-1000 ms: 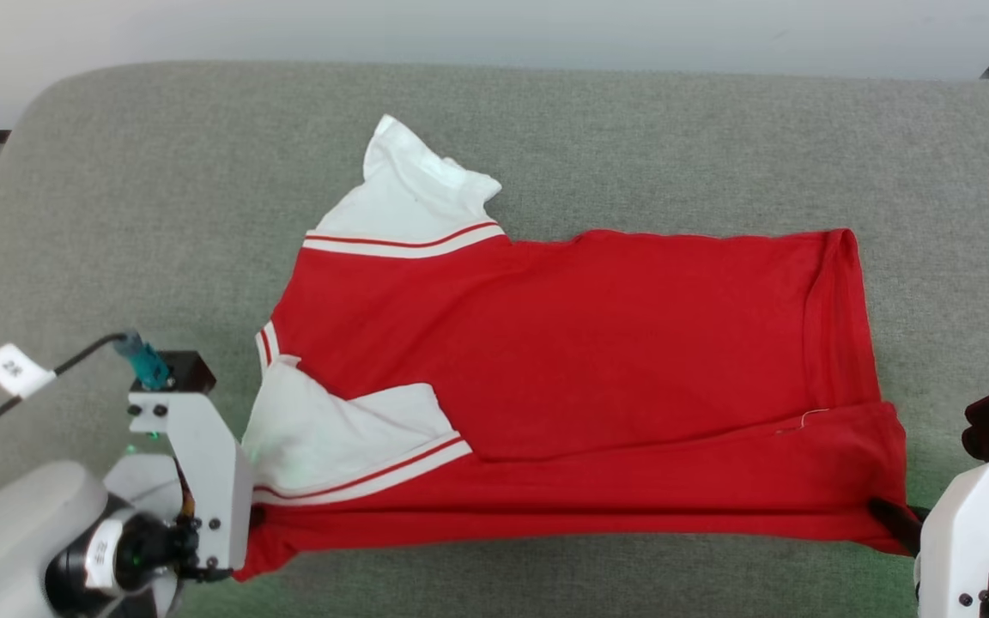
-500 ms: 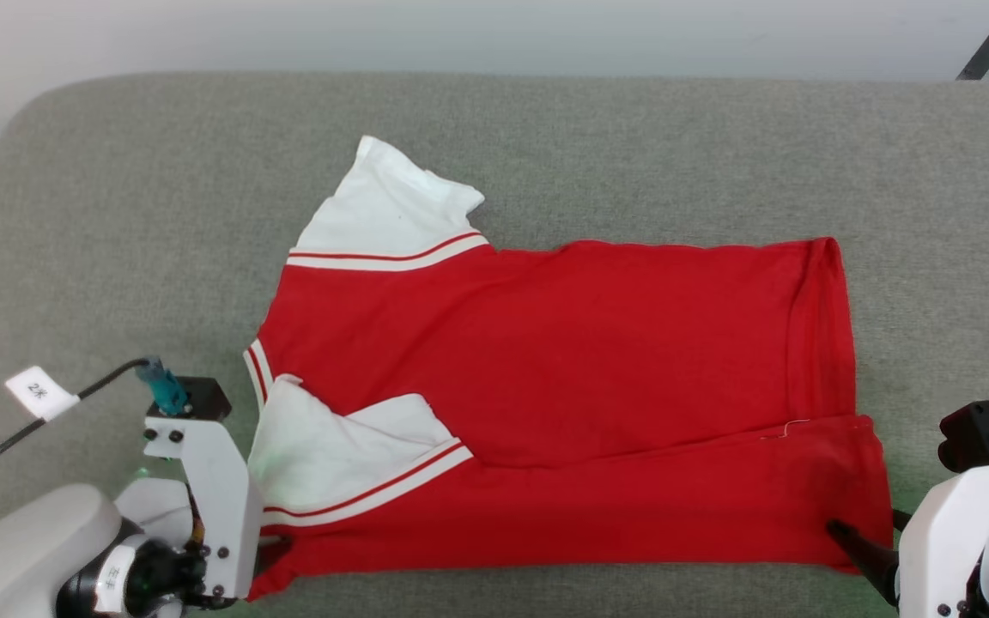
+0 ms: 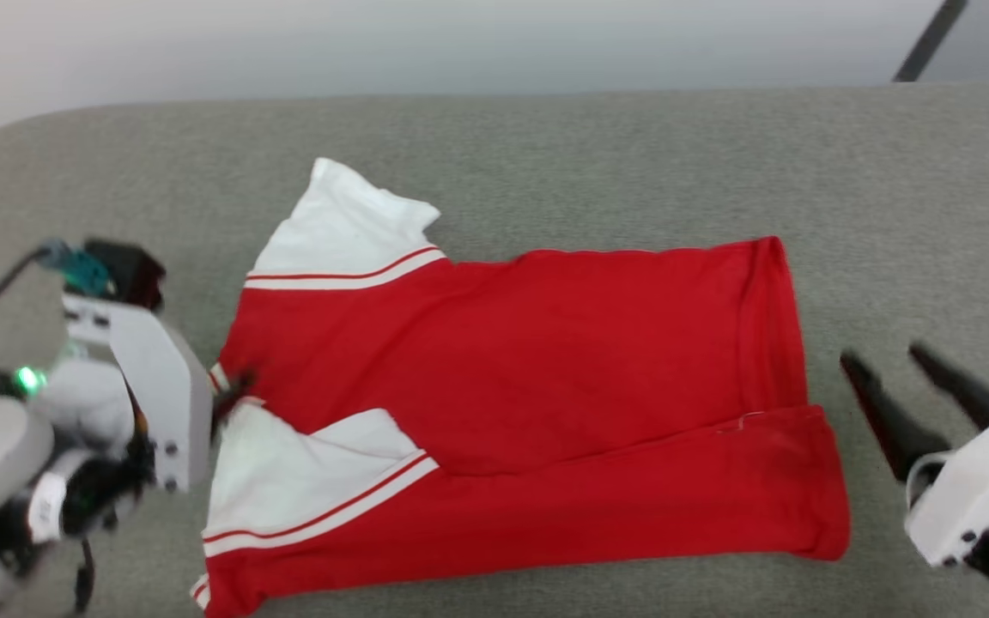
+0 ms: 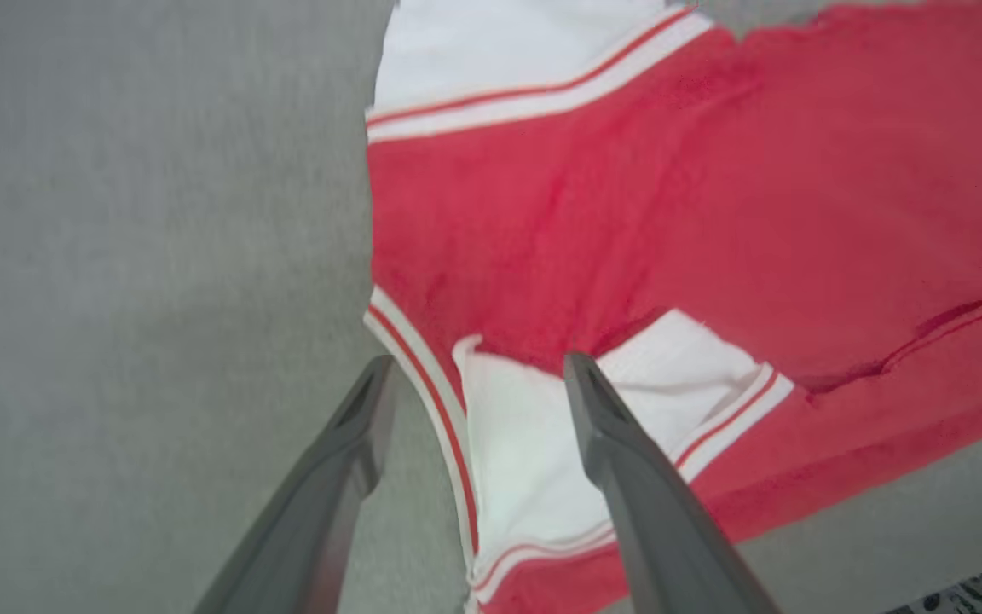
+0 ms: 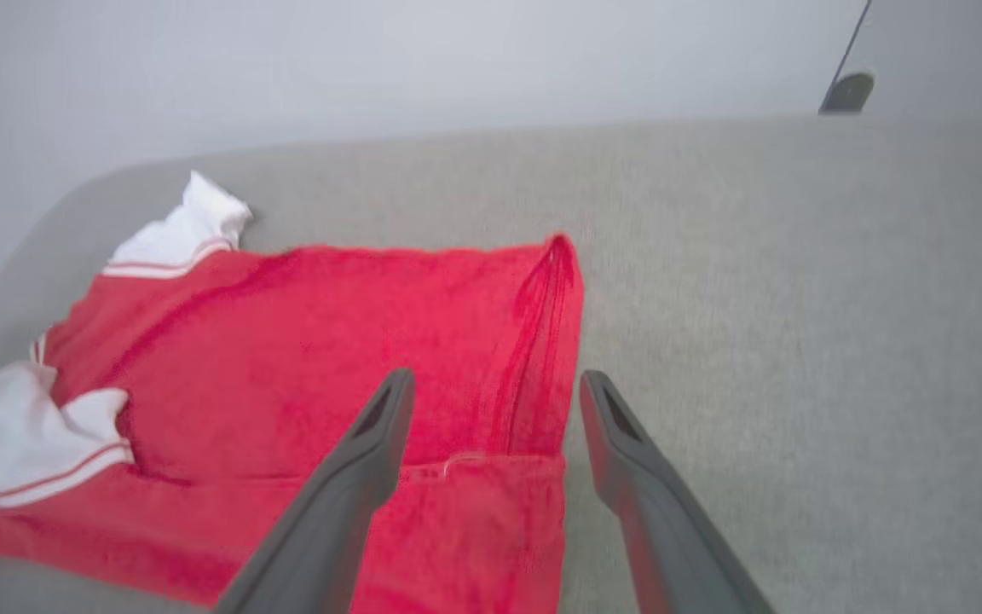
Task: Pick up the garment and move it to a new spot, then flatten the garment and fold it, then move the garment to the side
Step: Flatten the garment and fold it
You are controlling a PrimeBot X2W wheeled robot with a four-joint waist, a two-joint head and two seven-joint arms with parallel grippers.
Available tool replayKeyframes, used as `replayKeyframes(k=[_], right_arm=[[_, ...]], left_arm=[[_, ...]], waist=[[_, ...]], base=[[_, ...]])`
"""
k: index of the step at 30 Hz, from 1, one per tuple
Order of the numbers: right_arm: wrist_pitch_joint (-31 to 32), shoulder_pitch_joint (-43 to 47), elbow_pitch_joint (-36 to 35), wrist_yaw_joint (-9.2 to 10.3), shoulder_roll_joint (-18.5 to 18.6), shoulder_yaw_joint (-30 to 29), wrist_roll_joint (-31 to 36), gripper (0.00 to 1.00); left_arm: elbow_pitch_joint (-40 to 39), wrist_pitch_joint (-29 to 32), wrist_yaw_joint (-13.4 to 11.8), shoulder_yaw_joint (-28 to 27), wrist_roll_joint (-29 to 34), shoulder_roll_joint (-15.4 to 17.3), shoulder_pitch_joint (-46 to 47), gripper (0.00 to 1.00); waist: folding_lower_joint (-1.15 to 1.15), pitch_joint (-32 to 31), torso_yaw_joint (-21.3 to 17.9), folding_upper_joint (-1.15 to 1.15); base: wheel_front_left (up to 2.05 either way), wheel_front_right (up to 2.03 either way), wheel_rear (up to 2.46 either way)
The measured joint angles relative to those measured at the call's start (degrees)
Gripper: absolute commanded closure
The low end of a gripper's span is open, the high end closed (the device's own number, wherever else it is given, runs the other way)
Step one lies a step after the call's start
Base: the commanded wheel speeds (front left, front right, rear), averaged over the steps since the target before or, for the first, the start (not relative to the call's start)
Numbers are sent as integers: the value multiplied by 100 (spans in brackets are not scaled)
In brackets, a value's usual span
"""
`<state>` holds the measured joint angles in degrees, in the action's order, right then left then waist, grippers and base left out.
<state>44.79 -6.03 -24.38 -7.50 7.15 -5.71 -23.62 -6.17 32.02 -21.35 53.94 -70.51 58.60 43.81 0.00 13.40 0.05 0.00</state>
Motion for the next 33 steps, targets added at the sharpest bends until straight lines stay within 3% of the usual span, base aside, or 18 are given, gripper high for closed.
replayKeyframes(k=[7,13,16,25,33], right_arm=[[-1973,-300,363,0,323,458,325,0],[-3066,-552,623,0,345,665,419,0],[-3284,-597,744,0,346,742,409,0],[-3630,-658,955,-1,213,811,293,0],[-3731,-767,1040,0,142,853,130,0]], left_arm=[[961,-725,383,-180,605,-436,636,0],[1960,-1136,905,-267,980,-748,1319,0],[2412,-1061,1143,-283,985,-816,1577,0],[3264,-94,1713,-75,998,-747,2199,0],[3784,768,1916,-3,840,-708,2571,0]], waist=[[0,75,-310,0],[0,332,-574,0],[0,499,-731,0],[0,1069,-1198,0],[0,1523,-1489,0]], base=[[0,0,0],[0,0,0],[0,0,0],[0,0,0],[0,0,0]])
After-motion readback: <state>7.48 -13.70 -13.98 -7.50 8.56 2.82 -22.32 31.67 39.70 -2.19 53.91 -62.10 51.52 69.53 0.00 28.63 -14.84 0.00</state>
